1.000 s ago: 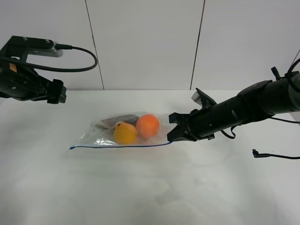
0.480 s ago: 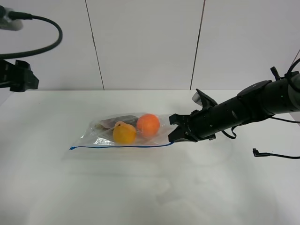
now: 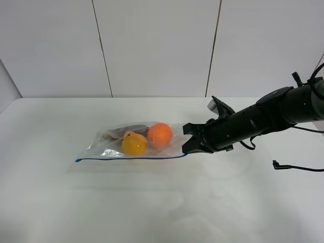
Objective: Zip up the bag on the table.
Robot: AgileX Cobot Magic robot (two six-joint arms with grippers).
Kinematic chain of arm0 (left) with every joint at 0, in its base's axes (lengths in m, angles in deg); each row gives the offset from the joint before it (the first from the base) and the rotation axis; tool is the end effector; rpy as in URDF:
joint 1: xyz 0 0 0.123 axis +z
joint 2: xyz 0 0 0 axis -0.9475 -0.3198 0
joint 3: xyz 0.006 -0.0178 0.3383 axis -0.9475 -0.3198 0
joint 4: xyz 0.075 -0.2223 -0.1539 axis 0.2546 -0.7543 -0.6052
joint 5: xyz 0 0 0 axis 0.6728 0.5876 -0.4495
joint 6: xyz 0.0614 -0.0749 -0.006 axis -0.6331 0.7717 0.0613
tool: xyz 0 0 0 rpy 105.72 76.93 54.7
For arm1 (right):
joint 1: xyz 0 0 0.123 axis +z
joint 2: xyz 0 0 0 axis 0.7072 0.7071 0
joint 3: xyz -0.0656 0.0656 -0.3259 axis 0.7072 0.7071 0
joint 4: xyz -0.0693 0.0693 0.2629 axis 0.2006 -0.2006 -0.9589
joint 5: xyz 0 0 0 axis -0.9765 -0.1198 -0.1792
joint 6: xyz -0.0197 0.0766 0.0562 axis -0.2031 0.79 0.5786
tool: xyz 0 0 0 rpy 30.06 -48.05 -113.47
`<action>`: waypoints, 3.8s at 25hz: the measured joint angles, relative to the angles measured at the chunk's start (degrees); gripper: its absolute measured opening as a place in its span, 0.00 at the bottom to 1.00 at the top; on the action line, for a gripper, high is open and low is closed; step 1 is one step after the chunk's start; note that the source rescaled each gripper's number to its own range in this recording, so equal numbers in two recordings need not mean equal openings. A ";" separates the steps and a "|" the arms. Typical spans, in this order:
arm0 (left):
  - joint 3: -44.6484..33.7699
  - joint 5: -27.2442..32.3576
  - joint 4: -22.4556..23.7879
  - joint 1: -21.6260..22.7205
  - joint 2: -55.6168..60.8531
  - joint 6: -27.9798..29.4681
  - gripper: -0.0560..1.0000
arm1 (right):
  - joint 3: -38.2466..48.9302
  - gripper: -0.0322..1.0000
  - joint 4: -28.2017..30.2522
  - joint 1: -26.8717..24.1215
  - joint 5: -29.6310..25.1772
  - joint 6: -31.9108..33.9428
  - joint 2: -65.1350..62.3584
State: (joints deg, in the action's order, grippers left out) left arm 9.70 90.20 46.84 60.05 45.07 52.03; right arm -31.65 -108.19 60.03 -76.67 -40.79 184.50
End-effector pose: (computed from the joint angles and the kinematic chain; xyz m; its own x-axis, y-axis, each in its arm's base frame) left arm 0.1157 -0.0064 0.4255 -0.5410 0.0236 -0.8407 0.0092 0.9997 0.0221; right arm 0.3388 0.1456 0.1804 -0.9249 -0.0615 -0.3753 -0.2820 0.7731 0.5682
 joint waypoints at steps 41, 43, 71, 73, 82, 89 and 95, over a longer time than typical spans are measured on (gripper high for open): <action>-25.71 10.72 -7.06 0.00 37.50 -0.67 1.00 | 0.00 0.03 4.04 0.00 1.24 1.07 0.00; -25.71 10.67 -7.06 0.00 37.50 -0.67 1.00 | 0.00 0.03 4.32 0.00 1.42 1.26 0.00; -25.73 10.67 -7.06 0.00 37.50 -0.67 1.00 | 0.00 1.00 18.15 -2.89 7.49 8.42 -1.59; -25.73 10.67 -7.06 0.00 37.50 -0.67 1.00 | 0.00 1.00 22.40 -5.39 7.62 12.06 -2.93; -25.73 10.67 -7.06 0.00 37.50 -0.67 1.00 | 0.00 1.00 39.44 -19.46 5.25 23.15 -10.75; -25.73 10.67 -7.06 0.00 37.50 -0.67 1.00 | 0.00 1.00 51.64 -25.74 5.21 36.81 -13.02; -25.73 10.67 -7.06 0.00 37.50 -0.67 1.00 | 0.00 1.00 66.02 -25.72 5.67 50.57 -13.58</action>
State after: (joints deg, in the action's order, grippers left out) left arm -16.03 100.87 39.79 60.05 82.57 51.36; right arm -31.65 -42.17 34.30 -71.00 9.78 170.92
